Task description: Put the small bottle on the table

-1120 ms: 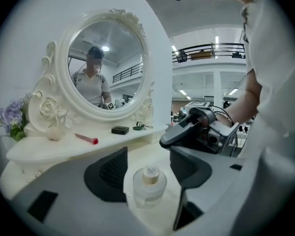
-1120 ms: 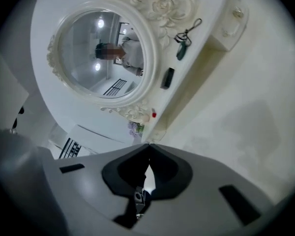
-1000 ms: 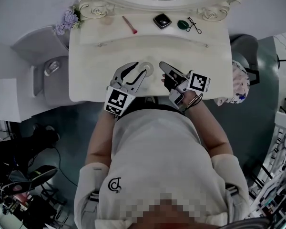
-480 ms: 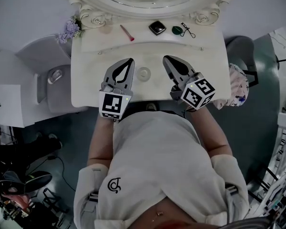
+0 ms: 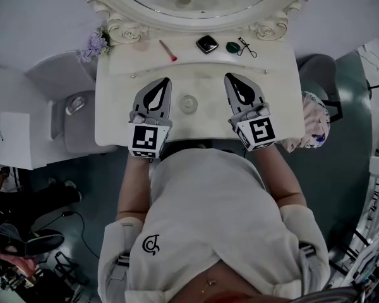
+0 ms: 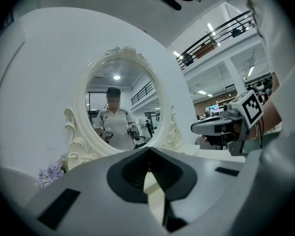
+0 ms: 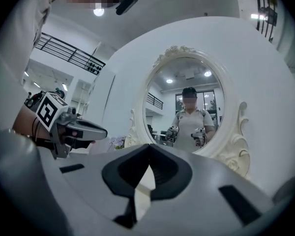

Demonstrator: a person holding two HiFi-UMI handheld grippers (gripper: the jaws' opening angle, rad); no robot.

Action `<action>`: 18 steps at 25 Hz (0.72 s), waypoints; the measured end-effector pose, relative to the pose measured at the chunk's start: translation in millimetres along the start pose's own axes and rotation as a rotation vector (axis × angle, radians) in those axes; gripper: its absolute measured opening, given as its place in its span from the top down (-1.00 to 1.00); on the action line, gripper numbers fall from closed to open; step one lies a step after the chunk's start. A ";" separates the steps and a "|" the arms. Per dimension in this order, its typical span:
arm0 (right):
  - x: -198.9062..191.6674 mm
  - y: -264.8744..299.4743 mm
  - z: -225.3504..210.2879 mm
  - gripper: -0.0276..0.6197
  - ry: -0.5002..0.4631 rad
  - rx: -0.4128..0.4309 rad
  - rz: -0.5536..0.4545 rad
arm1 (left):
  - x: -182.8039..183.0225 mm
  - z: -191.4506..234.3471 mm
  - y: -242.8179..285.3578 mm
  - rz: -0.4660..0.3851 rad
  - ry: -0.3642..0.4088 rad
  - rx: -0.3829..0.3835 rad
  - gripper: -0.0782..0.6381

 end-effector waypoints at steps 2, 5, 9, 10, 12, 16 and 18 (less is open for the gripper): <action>4.6 -1.4 -1.5 0.89 -0.053 -0.011 -0.014 | -0.8 2.1 1.9 0.009 0.005 0.018 0.75; 9.0 -4.5 -2.2 0.89 -0.087 -0.018 -0.033 | -1.2 -0.3 3.9 0.023 0.002 0.017 0.75; 13.5 -7.4 -2.0 0.90 -0.075 -0.023 -0.050 | 1.8 -5.5 5.2 0.028 -0.001 0.009 0.75; 14.5 -8.3 -1.2 0.90 -0.070 -0.023 -0.053 | 3.2 -6.7 5.4 0.027 -0.003 0.009 0.75; 14.6 -10.2 -0.7 0.90 -0.074 -0.021 -0.055 | 6.6 -10.1 5.5 0.020 -0.008 0.004 0.75; 14.1 -11.7 0.5 0.90 -0.064 -0.018 -0.055 | 8.6 -13.9 4.3 0.021 -0.008 -0.001 0.75; 15.1 -14.0 1.5 0.90 -0.054 -0.022 -0.056 | 6.8 -13.8 3.5 0.027 -0.009 0.005 0.75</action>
Point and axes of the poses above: the fingertips, and each gripper's own axes: y forward along the fingers, z to its left, x out of its top, the point moved 3 cm from there along -y, backward along the fingers, and after that the axes turned 11 degrees about -y, right-handed, at the moved point
